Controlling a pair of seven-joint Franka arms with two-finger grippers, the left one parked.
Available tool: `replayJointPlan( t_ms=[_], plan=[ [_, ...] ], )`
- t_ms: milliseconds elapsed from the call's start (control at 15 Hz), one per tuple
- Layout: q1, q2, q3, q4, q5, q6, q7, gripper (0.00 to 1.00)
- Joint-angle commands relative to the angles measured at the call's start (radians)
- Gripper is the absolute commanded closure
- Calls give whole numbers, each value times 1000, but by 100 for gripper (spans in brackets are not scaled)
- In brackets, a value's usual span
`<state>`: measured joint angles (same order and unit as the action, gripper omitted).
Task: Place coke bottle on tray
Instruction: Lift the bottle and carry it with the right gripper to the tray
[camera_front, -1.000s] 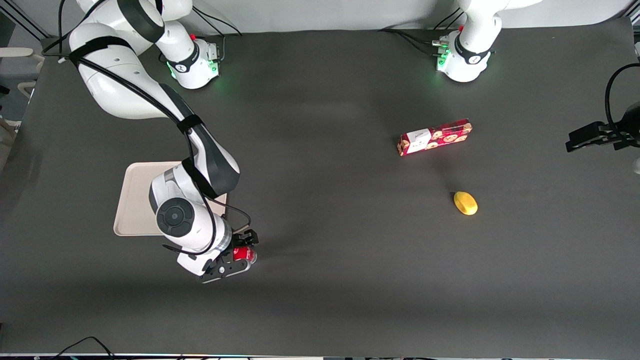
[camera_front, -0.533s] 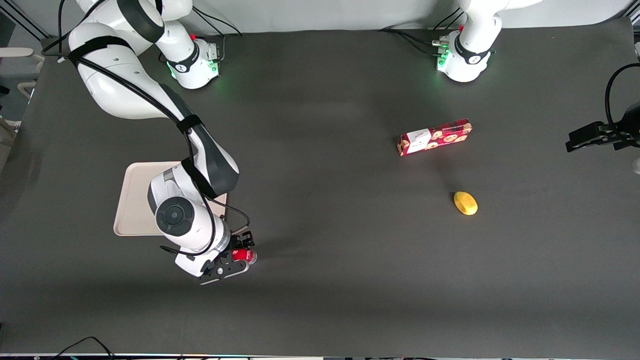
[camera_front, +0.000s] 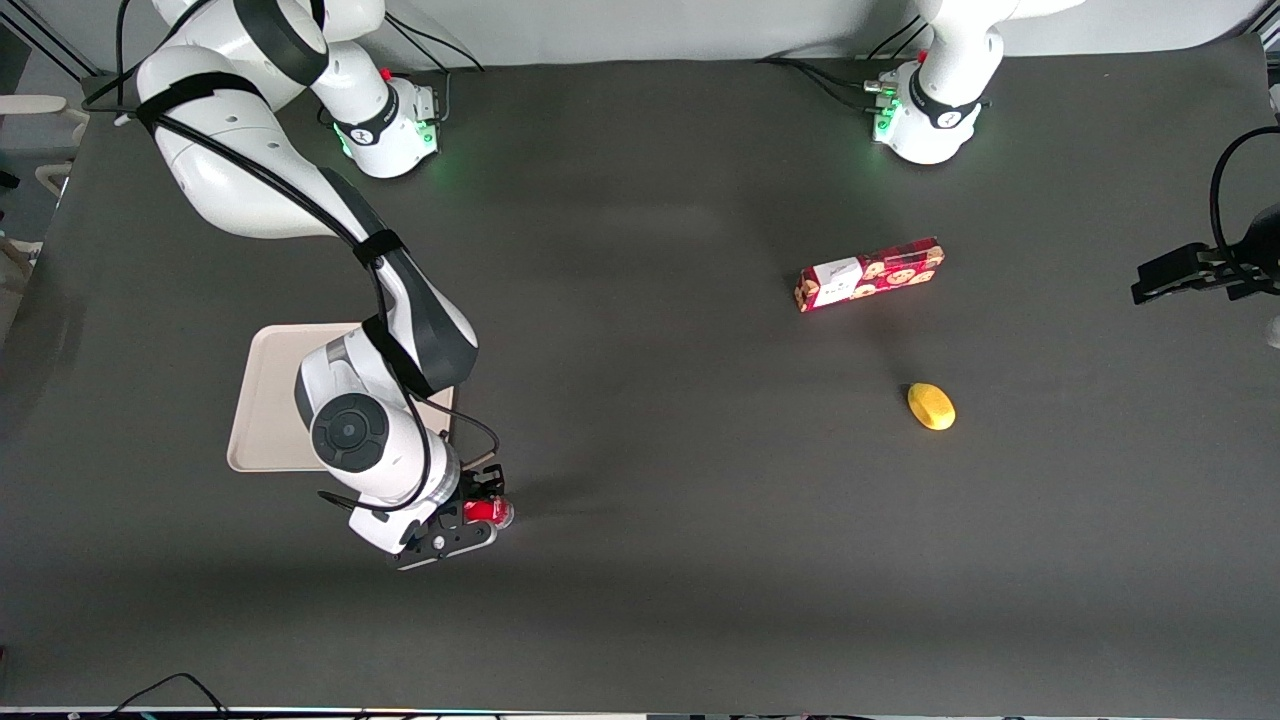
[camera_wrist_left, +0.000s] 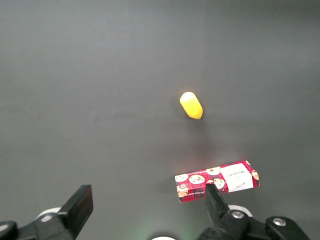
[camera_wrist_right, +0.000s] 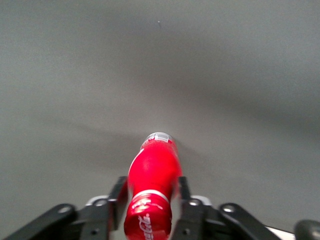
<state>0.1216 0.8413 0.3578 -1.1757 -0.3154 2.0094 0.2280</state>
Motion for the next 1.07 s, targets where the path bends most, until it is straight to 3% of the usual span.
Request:
replayJointPlan(
  t_ms=[0, 67, 400, 800, 1000],
  plan=[
    [3, -8, 3, 5, -25, 0, 72, 95],
    [4, -10, 4, 5, -25, 2, 102, 100],
    [0, -80, 6, -4, -10, -11, 214, 100],
    [-45, -289, -2, -4, 12, -337, 202, 100],
    [-120, -405, -10, -15, 80, -397, 179, 100]
  ],
)
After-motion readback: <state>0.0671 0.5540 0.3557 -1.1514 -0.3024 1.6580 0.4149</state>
